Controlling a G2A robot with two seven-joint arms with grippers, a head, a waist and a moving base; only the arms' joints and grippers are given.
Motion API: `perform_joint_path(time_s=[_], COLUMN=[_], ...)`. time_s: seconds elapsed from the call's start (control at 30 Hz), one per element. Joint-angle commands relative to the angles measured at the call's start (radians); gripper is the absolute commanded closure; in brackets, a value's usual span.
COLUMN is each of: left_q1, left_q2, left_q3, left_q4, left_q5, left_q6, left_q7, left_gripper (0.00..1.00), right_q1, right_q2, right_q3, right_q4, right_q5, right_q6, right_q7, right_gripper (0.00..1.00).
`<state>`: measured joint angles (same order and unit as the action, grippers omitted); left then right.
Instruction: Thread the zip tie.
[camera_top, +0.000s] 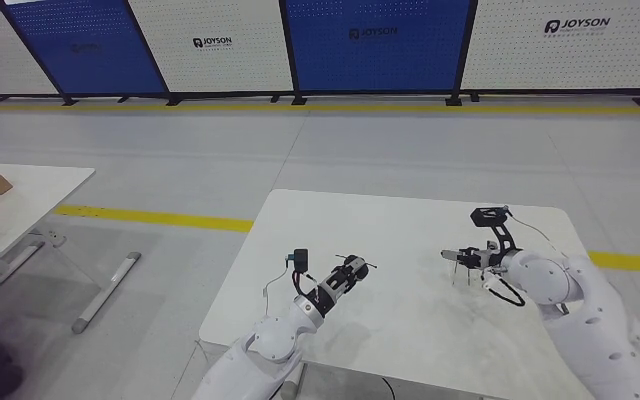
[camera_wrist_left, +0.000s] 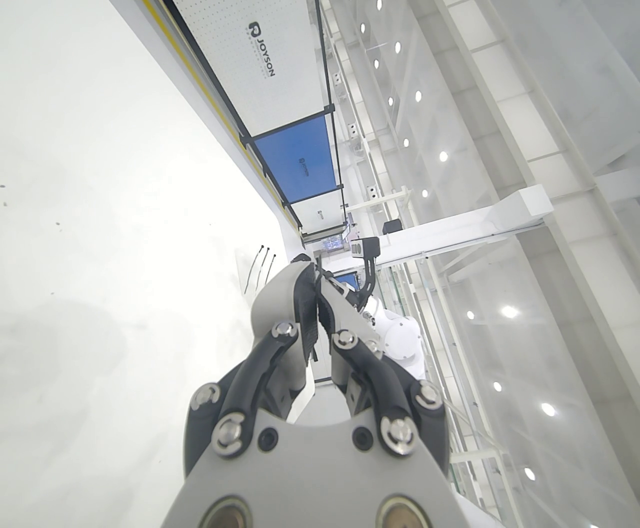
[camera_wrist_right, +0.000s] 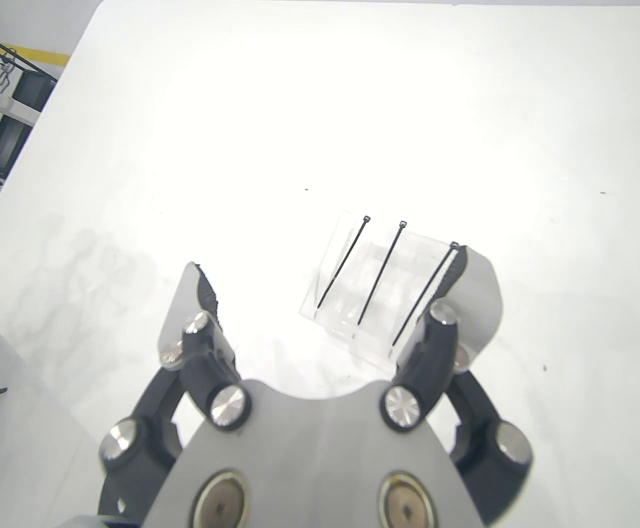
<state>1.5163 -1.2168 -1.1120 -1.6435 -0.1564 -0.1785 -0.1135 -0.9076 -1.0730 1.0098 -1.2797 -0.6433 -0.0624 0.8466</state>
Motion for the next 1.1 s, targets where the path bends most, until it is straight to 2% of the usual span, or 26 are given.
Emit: perform_joint_path(time_s=[0.0,0.2,0.23,0.27,0.3,0.37,0.4,0.77,0.9,1.07], left_q1=[0.0,0.0,0.0,0.0,0.0,0.0,0.0,0.0,0.028,0.103], left_q2=[0.0,0.0,0.0,0.0,0.0,0.0,0.0,0.0,0.003,0.014], left_q3=[0.0,0.0,0.0,0.0,0.0,0.0,0.0,0.0,-0.028,-0.081], left_q4=[0.0,0.0,0.0,0.0,0.0,0.0,0.0,-0.005,-0.056,-0.181], left_q5=[0.0,0.0,0.0,0.0,0.0,0.0,0.0,-0.007,-0.072,-0.075], left_q6=[0.0,0.0,0.0,0.0,0.0,0.0,0.0,-0.002,-0.037,-0.07], left_q7=[0.0,0.0,0.0,0.0,0.0,0.0,0.0,0.0,-0.028,-0.023], left_gripper=[1.0,1.0,1.0,1.0,1.0,1.0,1.0,1.0,1.0,1.0], right_q1=[0.0,-0.006,-0.007,-0.002,0.003,0.013,0.016,0.022,0.022,0.022], right_q2=[0.0,0.0,0.0,0.002,0.005,0.01,0.012,0.014,0.014,0.014], right_q3=[0.0,0.001,0.007,0.021,0.032,0.054,0.058,0.059,0.059,0.059], right_q4=[0.0,0.0,0.004,0.019,0.035,0.065,0.074,0.078,0.078,0.078], right_q5=[0.0,0.006,0.037,0.084,0.112,0.164,0.174,0.184,0.184,0.184], right_q6=[0.0,-0.008,-0.042,-0.116,-0.166,-0.247,-0.269,-0.278,-0.278,-0.278], right_q7=[0.0,-0.006,0.004,0.032,0.052,0.086,0.098,0.124,0.124,0.124], right_gripper=[0.0,0.0,0.0,0.0,0.0,0.0,0.0,0.0,0.0,0.0])
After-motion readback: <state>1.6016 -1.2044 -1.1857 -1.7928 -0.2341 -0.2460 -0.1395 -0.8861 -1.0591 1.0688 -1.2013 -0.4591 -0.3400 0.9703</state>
